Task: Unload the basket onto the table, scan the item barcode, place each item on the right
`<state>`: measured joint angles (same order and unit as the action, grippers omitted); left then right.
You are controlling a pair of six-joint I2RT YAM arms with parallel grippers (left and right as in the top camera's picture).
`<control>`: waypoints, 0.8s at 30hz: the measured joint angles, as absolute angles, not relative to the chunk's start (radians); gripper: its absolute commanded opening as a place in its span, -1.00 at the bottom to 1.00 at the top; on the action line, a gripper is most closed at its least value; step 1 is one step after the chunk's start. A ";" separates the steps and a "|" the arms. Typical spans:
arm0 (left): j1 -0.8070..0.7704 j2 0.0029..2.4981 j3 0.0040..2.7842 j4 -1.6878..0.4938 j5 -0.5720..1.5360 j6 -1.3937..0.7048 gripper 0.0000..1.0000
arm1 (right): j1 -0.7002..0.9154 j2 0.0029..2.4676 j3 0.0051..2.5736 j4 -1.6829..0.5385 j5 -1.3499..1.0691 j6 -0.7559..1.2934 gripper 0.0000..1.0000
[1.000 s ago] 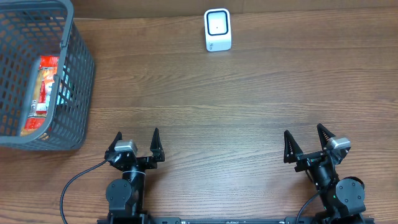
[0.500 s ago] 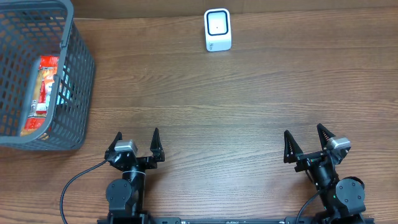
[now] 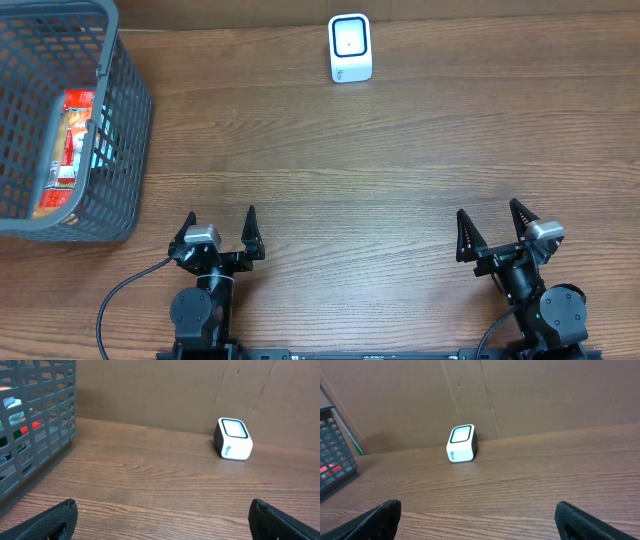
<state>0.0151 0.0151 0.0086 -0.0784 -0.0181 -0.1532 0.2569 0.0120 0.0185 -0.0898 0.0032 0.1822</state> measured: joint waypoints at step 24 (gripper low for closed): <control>0.015 0.015 0.009 -0.064 -0.004 -0.154 1.00 | 0.257 0.012 0.019 -0.090 0.003 0.183 1.00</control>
<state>0.0151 0.0151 0.0086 -0.0635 -0.0040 -0.1535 0.2565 0.0120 0.0185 -0.0898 0.0029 0.1825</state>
